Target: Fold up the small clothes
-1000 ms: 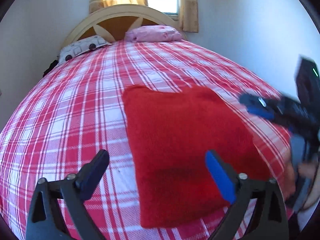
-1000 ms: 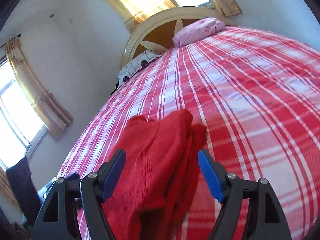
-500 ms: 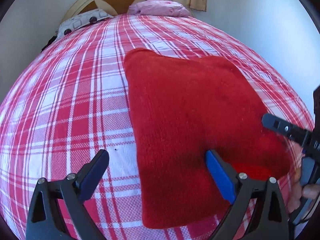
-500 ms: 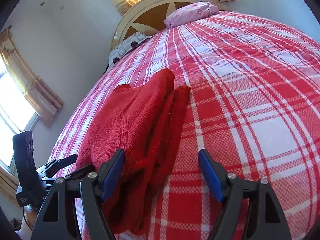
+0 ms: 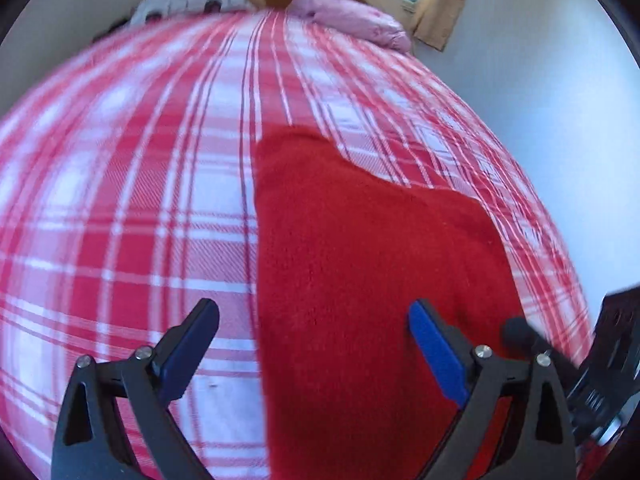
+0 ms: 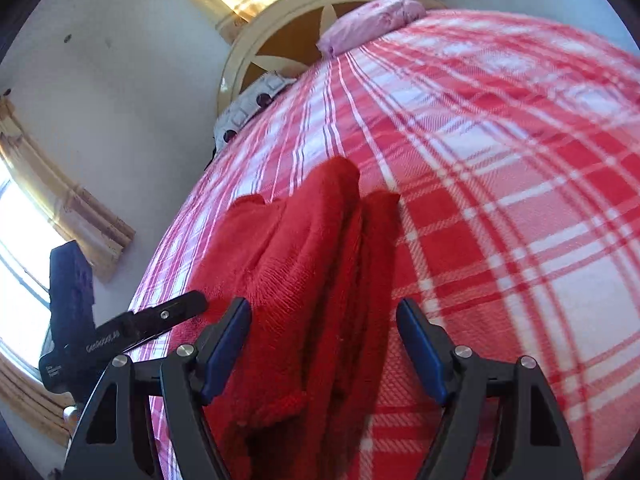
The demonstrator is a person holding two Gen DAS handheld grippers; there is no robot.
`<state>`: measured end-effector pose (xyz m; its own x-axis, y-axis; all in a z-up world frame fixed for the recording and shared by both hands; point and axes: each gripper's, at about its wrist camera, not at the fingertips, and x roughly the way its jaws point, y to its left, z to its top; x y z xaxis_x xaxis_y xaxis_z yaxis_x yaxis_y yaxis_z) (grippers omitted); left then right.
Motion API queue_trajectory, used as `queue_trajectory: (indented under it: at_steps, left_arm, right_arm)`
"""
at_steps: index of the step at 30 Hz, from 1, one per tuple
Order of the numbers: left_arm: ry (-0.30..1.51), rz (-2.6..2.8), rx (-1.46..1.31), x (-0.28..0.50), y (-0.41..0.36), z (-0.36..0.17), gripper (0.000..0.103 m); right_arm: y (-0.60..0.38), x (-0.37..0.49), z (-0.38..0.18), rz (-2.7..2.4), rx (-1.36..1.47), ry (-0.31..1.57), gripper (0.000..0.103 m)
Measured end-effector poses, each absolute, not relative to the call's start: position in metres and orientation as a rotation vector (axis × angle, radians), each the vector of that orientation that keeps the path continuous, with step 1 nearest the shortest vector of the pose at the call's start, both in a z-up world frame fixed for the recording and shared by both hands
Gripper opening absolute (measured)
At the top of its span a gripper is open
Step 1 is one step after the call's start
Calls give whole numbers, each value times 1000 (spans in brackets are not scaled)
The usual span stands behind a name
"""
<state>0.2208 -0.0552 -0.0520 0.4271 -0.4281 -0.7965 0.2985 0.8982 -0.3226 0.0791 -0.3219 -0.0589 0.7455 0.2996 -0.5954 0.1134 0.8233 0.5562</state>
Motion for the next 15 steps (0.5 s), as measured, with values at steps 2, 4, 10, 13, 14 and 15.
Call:
queue_trajectory:
  at_steps: [2,4,10,13,14,15]
  left_arm:
    - [1069,-464,-166,223,-58,-62,98]
    - [1093,-480,-204,225,-60,-71,98]
    - [1071,-550,-216,218,-67,-73,79]
    - [1074,-548,-231,219,-66,-71,71]
    - [1069,-546,-230,219,-65,-70,68]
    - [1060,-544,-221,217,-66,-68,65]
  right_arm:
    - [-317,82,-62,99,587,731,76]
    - [-312,85,-63,102,558,741,76]
    - [-303,95,-67,90,502,782,68]
    - [-301,96,-68,115,517,786,52]
    - [-300,96,-68,120,525,785,50]
    - [-299,95,-68,119,523,782,48]
